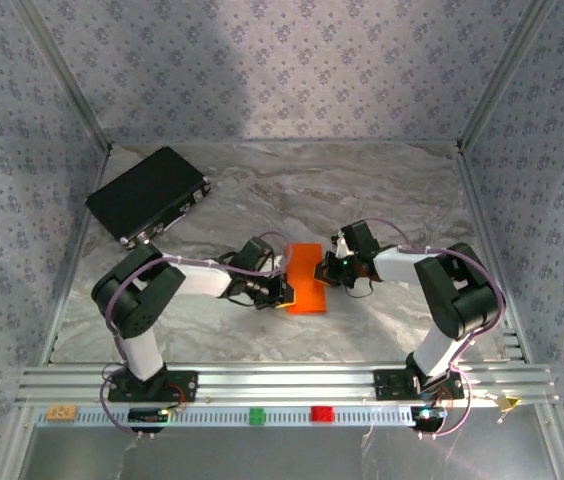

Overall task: Fold a paper plane with a square sheet of paper (pick it up from the middle)
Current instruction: First fold the square sheet of paper in half at the center of the table.

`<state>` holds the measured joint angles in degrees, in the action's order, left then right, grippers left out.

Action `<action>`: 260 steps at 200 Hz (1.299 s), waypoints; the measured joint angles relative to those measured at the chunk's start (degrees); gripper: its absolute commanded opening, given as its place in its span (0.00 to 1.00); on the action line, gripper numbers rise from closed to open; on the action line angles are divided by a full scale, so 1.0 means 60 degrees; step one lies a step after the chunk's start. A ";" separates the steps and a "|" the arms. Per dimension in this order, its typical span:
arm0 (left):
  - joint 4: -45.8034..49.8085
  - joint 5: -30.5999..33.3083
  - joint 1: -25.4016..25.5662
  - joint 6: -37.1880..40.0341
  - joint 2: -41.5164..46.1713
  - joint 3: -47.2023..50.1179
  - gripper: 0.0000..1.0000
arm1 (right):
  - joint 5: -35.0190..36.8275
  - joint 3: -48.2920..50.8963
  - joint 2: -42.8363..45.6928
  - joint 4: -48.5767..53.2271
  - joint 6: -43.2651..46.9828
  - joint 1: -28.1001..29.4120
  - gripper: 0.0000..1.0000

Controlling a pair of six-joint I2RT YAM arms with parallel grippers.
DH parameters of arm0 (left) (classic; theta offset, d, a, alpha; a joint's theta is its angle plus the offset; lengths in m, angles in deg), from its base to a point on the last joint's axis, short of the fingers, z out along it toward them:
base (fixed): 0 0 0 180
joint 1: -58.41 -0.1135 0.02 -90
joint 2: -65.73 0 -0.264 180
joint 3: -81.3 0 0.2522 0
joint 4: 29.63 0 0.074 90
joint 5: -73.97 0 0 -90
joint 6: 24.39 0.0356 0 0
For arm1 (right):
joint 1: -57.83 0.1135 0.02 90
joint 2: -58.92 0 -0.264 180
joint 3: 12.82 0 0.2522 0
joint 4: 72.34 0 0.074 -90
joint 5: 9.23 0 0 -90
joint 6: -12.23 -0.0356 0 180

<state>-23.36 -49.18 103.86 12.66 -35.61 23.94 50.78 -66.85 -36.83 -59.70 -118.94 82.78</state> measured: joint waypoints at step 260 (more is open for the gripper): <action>0.1377 0.1005 -0.0514 0.1064 0.0397 -0.1275 0.00 | 0.0033 0.0000 0.0015 0.0007 -0.0062 0.0036 0.00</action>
<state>-15.10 -43.15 100.78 19.05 -33.22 16.29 50.97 -66.85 -36.74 -59.66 -119.31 83.00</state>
